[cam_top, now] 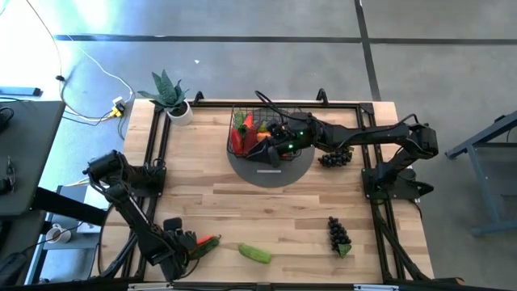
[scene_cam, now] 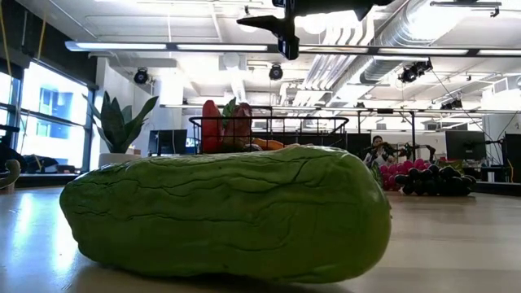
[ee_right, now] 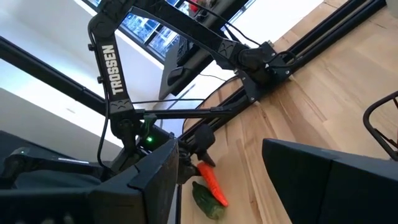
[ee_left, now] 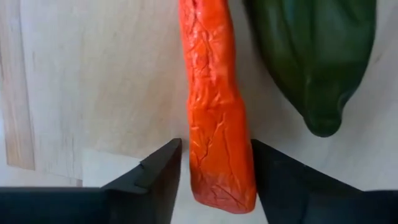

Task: Build produce basket
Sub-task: Put the carrot into the wire basket

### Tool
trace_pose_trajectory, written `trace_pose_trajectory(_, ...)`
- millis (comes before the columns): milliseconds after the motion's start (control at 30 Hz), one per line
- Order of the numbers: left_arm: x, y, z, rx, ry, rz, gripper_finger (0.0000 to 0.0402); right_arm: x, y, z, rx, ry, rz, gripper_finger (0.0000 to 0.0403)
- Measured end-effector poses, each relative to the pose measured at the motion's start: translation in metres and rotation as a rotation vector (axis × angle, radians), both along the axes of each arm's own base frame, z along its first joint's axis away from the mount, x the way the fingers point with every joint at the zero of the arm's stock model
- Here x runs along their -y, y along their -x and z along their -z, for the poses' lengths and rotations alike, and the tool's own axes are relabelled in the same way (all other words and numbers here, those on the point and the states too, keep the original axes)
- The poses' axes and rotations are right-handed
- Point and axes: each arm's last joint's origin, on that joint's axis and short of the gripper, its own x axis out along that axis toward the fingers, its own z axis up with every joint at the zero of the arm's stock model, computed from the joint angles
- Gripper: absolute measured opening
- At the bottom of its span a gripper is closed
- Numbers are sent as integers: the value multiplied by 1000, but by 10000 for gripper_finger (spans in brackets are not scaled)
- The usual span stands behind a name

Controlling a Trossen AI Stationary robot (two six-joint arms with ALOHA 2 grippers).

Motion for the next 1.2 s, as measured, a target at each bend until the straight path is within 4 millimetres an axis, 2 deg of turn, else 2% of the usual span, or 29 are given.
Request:
trace_pose_trajectory(267, 0, 0, -1, 3, 5, -11, 91, 0, 1, -1, -5, -14, 1, 216)
trace_pose_trajectory(400, -5, 2, -7, 3, 2, -27, 89, -1, 9, -11, 20, 13, -3, 216)
trace_pose_trajectory(667, -21, -5, -36, 105, 31, -79, 100, 3, 28, -33, 67, 65, 17, 216)
trace_pose_trajectory(800, -37, -10, -52, 162, 8, -102, 96, 7, 36, -36, 49, 83, 27, 216)
trace_pose_trajectory(933, -58, -19, -67, 224, -20, -119, 98, 10, 40, -31, -17, 94, 30, 216)
trace_pose_trajectory(1200, -111, -40, -94, 344, -64, -204, 98, 12, 45, -18, -163, 148, 68, 216)
